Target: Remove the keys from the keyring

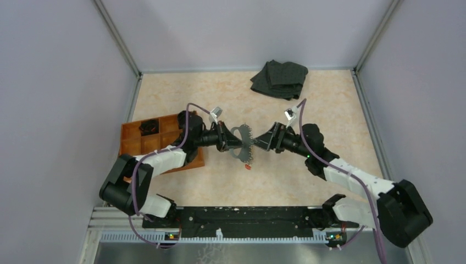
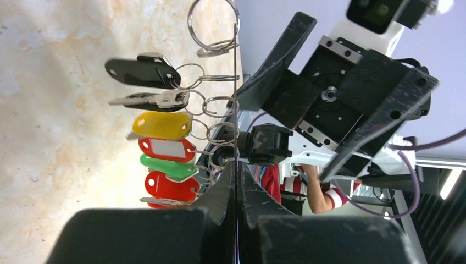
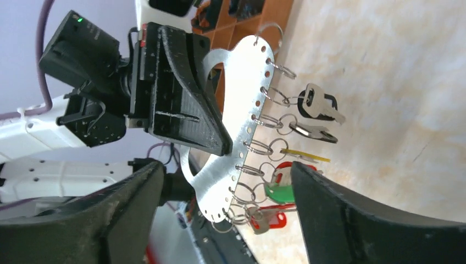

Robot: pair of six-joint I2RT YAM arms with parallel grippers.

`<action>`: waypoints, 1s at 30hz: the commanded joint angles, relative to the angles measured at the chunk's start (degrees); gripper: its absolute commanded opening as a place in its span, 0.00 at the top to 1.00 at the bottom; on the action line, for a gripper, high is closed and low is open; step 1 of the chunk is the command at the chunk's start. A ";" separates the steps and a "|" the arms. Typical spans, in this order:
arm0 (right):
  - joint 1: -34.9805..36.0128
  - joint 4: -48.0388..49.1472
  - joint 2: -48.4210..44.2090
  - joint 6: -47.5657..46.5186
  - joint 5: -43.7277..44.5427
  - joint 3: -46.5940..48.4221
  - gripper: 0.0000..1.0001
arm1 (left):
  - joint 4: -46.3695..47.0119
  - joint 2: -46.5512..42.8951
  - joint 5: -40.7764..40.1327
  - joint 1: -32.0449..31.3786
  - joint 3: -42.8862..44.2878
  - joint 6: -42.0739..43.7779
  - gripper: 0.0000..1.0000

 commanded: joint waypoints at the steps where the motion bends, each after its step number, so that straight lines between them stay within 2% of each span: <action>1: 0.59 -7.69 -9.14 -12.88 6.34 2.99 0.05 | -6.32 -4.40 3.32 0.77 4.06 0.23 1.00; 3: 0.64 -6.80 -13.04 -15.35 6.34 2.49 0.01 | -8.17 -5.43 3.72 0.86 5.46 0.12 1.00; 8: 0.63 -7.39 -19.90 -17.97 8.01 3.40 0.01 | -12.48 -8.55 3.95 0.88 9.01 0.16 1.00; 11: 0.58 -5.18 -23.43 -20.58 5.12 2.71 0.01 | -14.07 -10.06 3.69 0.90 10.58 -0.34 1.00; 15: 0.96 1.17 -26.19 -23.06 -4.20 -0.42 0.08 | -12.90 -11.42 3.20 0.86 11.25 -3.22 1.00; 17: 2.78 4.19 -27.64 -24.30 -4.93 -2.85 0.13 | -10.93 -11.77 2.96 0.86 11.44 -5.16 1.00; 20: 8.89 7.68 -31.28 -31.35 0.35 -7.36 0.20 | -8.94 -12.02 2.78 0.88 12.02 -7.46 1.00; 24: 18.97 11.36 -36.25 -40.91 8.95 -13.27 0.21 | -8.87 -12.45 2.62 0.77 13.28 -8.01 1.00; 30: 21.77 20.42 -34.88 -47.82 8.81 -18.18 0.33 | -8.24 -12.62 3.25 0.26 14.86 -8.23 1.00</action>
